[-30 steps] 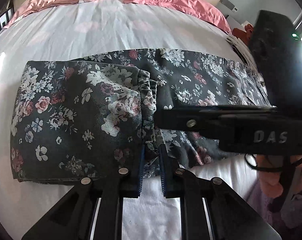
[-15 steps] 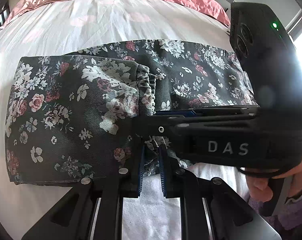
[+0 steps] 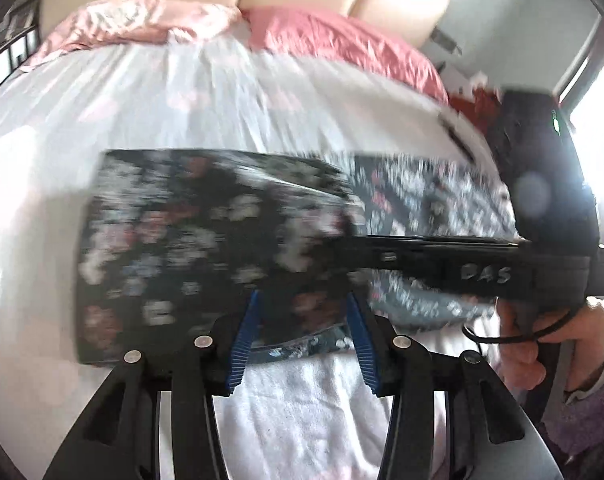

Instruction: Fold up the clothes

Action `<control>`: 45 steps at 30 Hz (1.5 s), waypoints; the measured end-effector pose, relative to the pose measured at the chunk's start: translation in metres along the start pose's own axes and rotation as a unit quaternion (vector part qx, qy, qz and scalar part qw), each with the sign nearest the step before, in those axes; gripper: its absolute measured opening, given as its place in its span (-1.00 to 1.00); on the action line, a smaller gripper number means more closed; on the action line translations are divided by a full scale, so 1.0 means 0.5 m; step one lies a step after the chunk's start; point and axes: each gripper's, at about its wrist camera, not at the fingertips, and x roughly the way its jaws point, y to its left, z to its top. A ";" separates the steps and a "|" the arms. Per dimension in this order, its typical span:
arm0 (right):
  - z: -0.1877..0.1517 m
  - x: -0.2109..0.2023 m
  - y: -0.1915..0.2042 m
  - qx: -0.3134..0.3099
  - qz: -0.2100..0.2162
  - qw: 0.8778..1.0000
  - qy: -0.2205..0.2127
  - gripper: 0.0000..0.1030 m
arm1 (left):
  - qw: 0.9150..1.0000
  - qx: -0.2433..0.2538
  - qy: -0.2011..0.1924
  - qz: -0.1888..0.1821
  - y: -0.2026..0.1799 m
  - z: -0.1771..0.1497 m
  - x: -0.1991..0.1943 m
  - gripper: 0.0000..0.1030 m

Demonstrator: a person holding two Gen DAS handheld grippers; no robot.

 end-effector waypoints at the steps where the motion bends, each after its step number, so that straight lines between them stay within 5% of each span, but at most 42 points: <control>1: 0.005 -0.019 0.001 -0.001 -0.006 1.000 -0.007 -0.75 | 1.000 -0.006 -0.010 -0.002 0.006 0.000 -0.014 -0.04; 9: 0.054 -0.225 -0.007 -0.029 -0.068 0.996 -0.056 -0.78 | 0.997 -0.043 -0.058 0.040 0.048 0.001 -0.067 0.09; 21: 0.075 -0.541 -0.105 -0.051 -0.188 0.975 -0.108 -0.79 | 0.997 -0.009 -0.007 0.070 -0.027 0.004 -0.010 0.09; 26: 0.074 -0.620 -0.211 -0.027 -0.212 0.970 -0.115 -0.79 | 0.999 -0.029 0.003 0.039 -0.073 0.037 0.026 0.09; 40: 0.020 -0.550 -0.616 0.078 -0.227 0.969 -0.060 -0.89 | 0.997 0.016 0.047 0.065 -0.211 0.098 0.169 0.09; 45: -0.001 -0.496 -0.705 0.108 -0.214 0.970 -0.035 -0.89 | 0.993 0.026 0.077 0.083 -0.224 0.102 0.224 0.09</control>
